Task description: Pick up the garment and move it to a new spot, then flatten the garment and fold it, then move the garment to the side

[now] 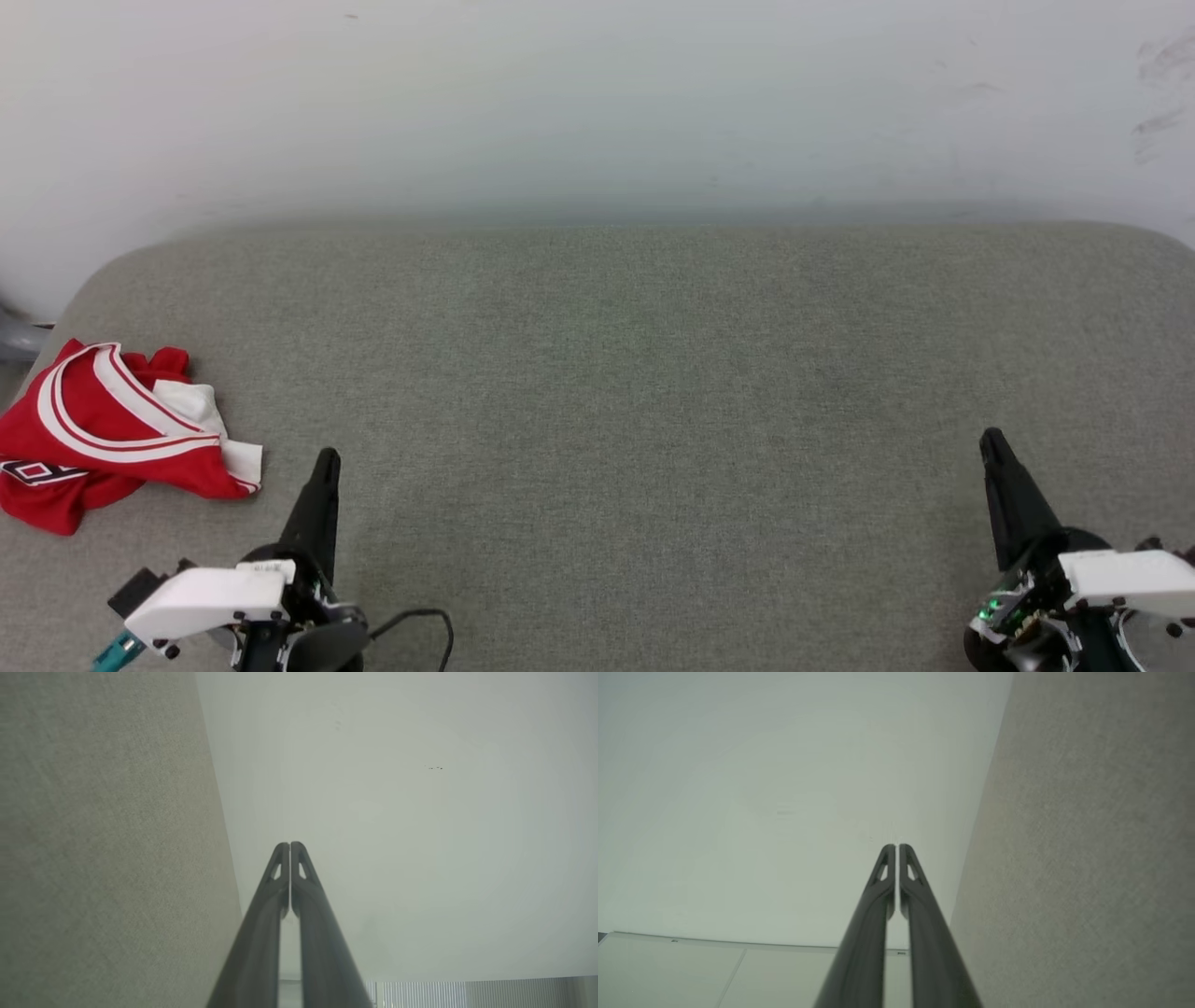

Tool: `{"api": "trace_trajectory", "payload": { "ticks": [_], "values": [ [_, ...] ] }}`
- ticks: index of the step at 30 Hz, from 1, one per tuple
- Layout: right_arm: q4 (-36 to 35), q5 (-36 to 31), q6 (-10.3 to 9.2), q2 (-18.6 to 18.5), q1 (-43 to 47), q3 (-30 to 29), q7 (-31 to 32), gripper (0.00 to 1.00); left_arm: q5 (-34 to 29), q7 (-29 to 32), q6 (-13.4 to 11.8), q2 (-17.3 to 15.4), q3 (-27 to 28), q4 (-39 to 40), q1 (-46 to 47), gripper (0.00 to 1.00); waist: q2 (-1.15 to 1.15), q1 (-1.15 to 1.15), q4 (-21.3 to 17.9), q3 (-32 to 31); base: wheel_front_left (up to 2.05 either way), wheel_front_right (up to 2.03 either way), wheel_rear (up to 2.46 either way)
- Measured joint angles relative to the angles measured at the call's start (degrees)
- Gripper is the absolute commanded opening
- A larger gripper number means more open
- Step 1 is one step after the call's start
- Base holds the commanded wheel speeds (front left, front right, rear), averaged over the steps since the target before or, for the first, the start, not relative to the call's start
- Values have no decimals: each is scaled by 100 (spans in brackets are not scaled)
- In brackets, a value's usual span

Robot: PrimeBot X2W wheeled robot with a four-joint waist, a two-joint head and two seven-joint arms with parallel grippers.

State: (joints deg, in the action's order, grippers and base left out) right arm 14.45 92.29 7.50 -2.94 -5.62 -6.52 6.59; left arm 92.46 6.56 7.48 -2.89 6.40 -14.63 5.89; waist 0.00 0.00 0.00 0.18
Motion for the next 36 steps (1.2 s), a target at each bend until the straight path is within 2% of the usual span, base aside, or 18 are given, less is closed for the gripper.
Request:
{"api": "trace_trajectory", "payload": {
  "ticks": [9, 19, 27, 36],
  "values": [
    [205, -130, -1, 2, 222, 56, -148, 100, -57, -144, 0, 16, -80, -169, -249, 100, 0, 0, -2, 5, 0, 0, 0],
    [211, -757, -1, 3, 223, 103, -412, 100, -368, -424, 0, 16, -79, -115, -327, 100, 0, 0, -10, 7, 0, 0, 0],
    [44, -1556, -1, 3, 227, 81, -617, 100, -837, -614, 0, 15, 126, -30, -357, 100, 0, 0, -10, 12, 0, 0, 0],
    [-271, -2835, -1, 3, 236, 55, -815, 100, -1653, -820, 0, 15, 359, 266, -381, 100, 0, 0, 9, 27, 0, 0, 0]
  ]
}}
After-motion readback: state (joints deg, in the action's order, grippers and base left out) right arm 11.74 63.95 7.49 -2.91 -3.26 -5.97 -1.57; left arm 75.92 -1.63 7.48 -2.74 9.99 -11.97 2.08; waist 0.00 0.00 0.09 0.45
